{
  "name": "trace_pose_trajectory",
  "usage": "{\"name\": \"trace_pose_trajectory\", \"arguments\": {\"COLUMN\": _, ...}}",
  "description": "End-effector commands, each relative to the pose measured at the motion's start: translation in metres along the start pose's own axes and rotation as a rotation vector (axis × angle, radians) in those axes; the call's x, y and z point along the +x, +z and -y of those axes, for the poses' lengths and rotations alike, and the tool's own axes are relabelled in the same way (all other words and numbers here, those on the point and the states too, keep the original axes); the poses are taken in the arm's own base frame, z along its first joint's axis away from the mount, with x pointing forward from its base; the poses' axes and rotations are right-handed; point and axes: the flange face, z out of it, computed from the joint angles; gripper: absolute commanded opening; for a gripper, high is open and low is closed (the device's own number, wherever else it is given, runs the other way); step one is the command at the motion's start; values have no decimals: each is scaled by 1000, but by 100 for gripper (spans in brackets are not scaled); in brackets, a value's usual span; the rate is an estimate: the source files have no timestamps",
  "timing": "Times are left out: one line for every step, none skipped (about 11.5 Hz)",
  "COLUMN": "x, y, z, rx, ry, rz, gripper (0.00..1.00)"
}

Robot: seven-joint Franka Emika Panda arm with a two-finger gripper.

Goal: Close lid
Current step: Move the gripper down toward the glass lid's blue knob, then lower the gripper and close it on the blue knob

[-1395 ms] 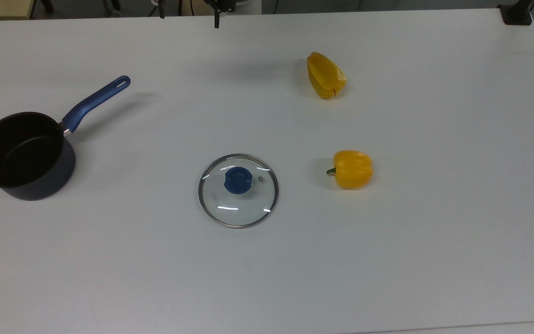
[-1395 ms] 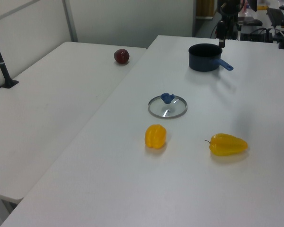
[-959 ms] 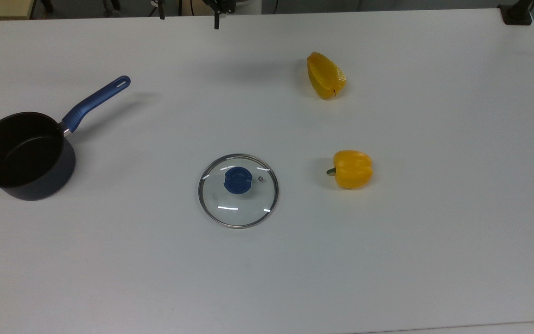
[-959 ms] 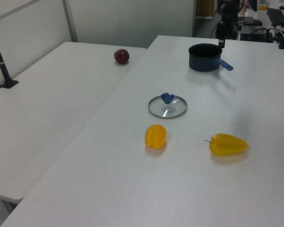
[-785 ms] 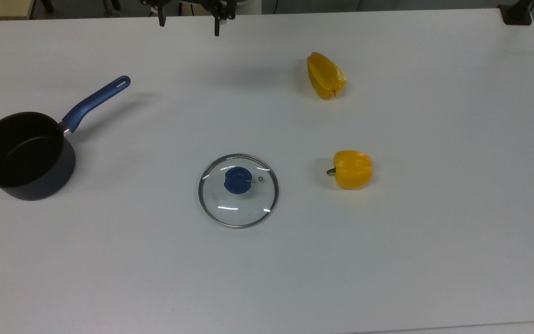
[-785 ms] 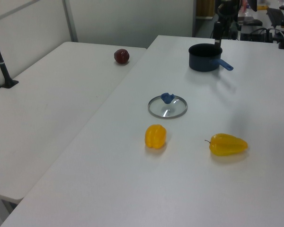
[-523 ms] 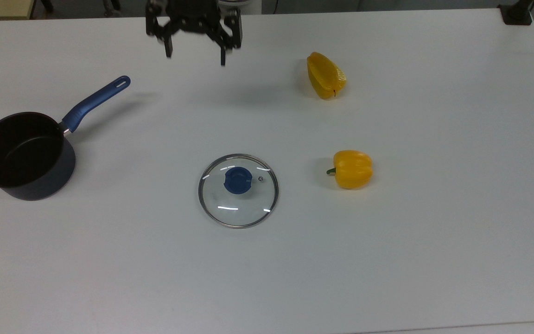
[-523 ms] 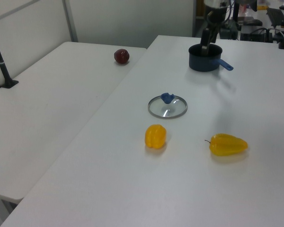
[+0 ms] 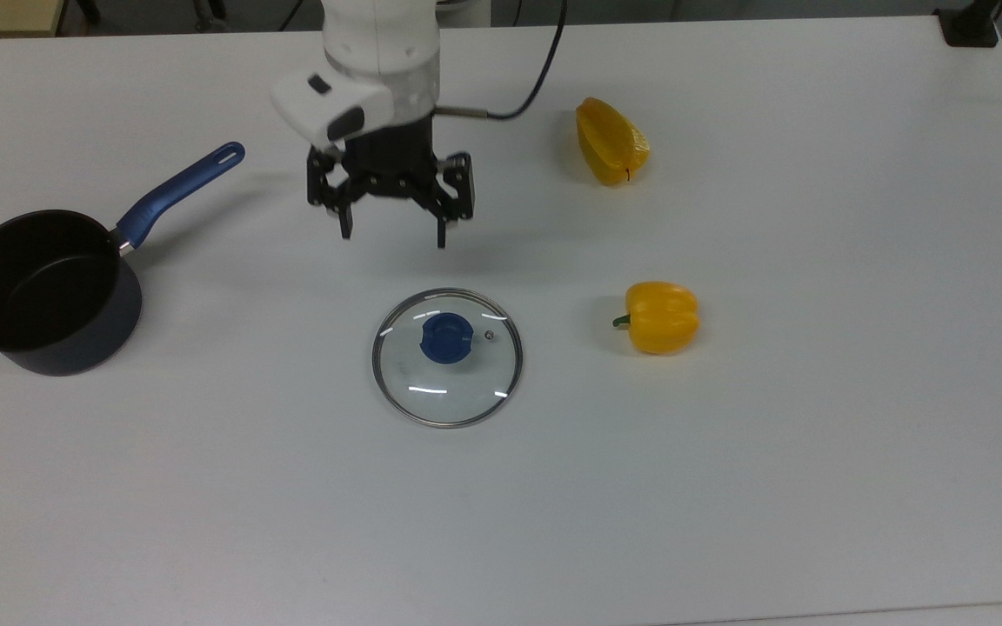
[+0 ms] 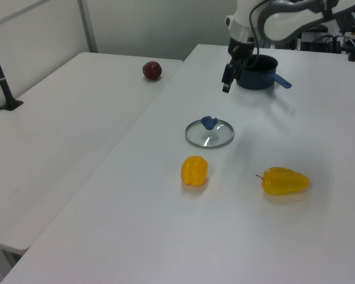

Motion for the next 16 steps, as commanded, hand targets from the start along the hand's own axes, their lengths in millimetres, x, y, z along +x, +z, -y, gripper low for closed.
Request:
{"name": "trace_pose_trajectory", "arguments": {"x": 19, "y": 37, "z": 14, "rx": 11, "ry": -26, "rz": -11, "gripper": 100}}
{"name": "trace_pose_trajectory", "arguments": {"x": 20, "y": 52, "z": 17, "rx": 11, "ry": -29, "rz": -21, "gripper": 100}}
{"name": "trace_pose_trajectory", "arguments": {"x": 20, "y": 64, "z": 28, "rx": 14, "ry": -45, "rz": -38, "gripper": 100}}
{"name": "trace_pose_trajectory", "arguments": {"x": 19, "y": 74, "z": 37, "rx": 16, "ry": -57, "rz": -41, "gripper": 100}}
{"name": "trace_pose_trajectory", "arguments": {"x": 19, "y": 82, "z": 40, "rx": 14, "ry": -63, "rz": -41, "gripper": 100}}
{"name": "trace_pose_trajectory", "arguments": {"x": 18, "y": 92, "z": 43, "rx": 14, "ry": -68, "rz": -40, "gripper": 100}}
{"name": "trace_pose_trajectory", "arguments": {"x": 16, "y": 99, "z": 48, "rx": 11, "ry": -77, "rz": -36, "gripper": 100}}
{"name": "trace_pose_trajectory", "arguments": {"x": 16, "y": 103, "z": 51, "rx": 12, "ry": -83, "rz": -37, "gripper": 100}}
{"name": "trace_pose_trajectory", "arguments": {"x": 16, "y": 108, "z": 52, "rx": 14, "ry": -81, "rz": -50, "gripper": 100}}
{"name": "trace_pose_trajectory", "arguments": {"x": 17, "y": 108, "z": 52, "rx": 17, "ry": -80, "rz": -64, "gripper": 100}}
{"name": "trace_pose_trajectory", "arguments": {"x": 18, "y": 108, "z": 51, "rx": 16, "ry": -74, "rz": -72, "gripper": 92}}
{"name": "trace_pose_trajectory", "arguments": {"x": 19, "y": 108, "z": 48, "rx": 12, "ry": -73, "rz": -72, "gripper": 84}}
{"name": "trace_pose_trajectory", "arguments": {"x": 18, "y": 109, "z": 47, "rx": 10, "ry": -73, "rz": -70, "gripper": 79}}
{"name": "trace_pose_trajectory", "arguments": {"x": 17, "y": 110, "z": 48, "rx": 9, "ry": -76, "rz": -68, "gripper": 72}}
{"name": "trace_pose_trajectory", "arguments": {"x": 16, "y": 111, "z": 50, "rx": 8, "ry": -80, "rz": -62, "gripper": 71}}
{"name": "trace_pose_trajectory", "arguments": {"x": 13, "y": 114, "z": 51, "rx": 7, "ry": -83, "rz": -54, "gripper": 71}}
